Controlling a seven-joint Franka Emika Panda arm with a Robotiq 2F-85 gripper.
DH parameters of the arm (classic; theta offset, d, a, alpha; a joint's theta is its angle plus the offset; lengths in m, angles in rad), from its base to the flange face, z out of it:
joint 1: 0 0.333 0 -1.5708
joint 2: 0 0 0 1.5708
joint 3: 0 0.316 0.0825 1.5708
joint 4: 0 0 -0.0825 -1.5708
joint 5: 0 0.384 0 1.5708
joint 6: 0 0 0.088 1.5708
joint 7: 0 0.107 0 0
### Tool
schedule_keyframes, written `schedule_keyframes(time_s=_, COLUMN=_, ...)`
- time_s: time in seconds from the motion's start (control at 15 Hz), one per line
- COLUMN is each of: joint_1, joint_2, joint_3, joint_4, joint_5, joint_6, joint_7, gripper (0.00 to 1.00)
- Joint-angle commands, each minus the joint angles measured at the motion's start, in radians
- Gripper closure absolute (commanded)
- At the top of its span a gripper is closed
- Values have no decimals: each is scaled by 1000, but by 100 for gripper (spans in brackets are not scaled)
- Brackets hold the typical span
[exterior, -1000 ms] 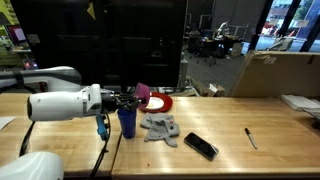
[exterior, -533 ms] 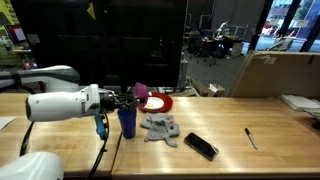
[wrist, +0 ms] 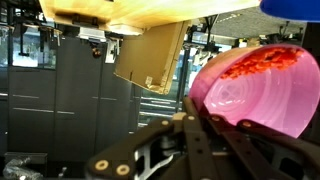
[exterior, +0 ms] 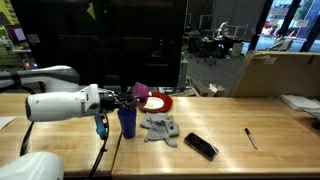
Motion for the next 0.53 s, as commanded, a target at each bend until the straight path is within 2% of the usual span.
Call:
schedule_keyframes(time_s=0.0, joint_1=8, joint_2=-22, joint_3=-2, joint_4=-2, joint_5=0, joint_6=5, joint_7=-8, gripper=99)
schedule_keyframes(time_s=0.47, joint_1=3, joint_2=-56, joint_3=21, joint_4=4, joint_5=10, joint_6=5, joint_7=-37, gripper=99)
